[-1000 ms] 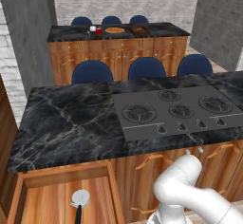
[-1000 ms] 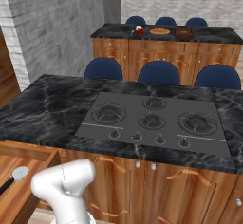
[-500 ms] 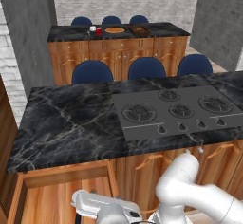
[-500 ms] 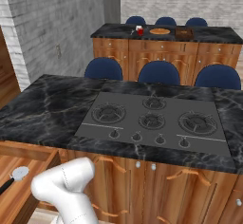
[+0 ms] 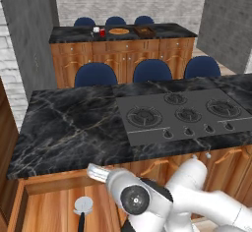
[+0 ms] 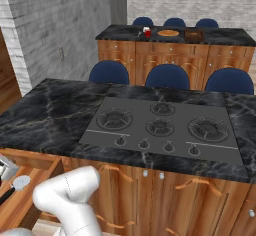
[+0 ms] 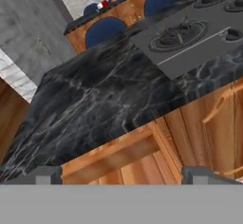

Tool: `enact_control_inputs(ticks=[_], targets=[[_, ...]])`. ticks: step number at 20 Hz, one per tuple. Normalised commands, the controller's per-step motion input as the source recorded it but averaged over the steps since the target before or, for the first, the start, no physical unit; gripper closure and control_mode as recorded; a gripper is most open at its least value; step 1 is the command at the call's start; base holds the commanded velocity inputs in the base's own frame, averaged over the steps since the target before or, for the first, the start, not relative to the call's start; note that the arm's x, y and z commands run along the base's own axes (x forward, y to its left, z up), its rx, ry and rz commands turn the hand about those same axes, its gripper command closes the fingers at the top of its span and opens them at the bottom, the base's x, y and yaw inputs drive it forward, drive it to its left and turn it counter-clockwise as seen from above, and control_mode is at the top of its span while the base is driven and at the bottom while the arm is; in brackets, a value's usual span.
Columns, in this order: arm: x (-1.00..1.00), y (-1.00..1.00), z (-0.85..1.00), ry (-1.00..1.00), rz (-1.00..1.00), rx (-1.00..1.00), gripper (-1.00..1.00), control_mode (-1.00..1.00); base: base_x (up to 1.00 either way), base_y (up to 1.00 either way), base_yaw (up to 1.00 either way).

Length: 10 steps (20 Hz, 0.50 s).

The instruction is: Take the pizza cutter from the drawer on the left and place it on the dining counter for cutting.

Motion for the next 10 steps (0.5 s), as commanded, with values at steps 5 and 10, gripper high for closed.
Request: enact_control_inputs(ticks=[5,10], targets=[[0.07,0.41,0.00,0.52,0.00,-0.08,-1.00,-1.00,0.00,0.00,0.00],[0.00,0.49,-0.06,0.57,0.00,-0.13,-1.00,-1.00,0.00,0.00,0.00]])
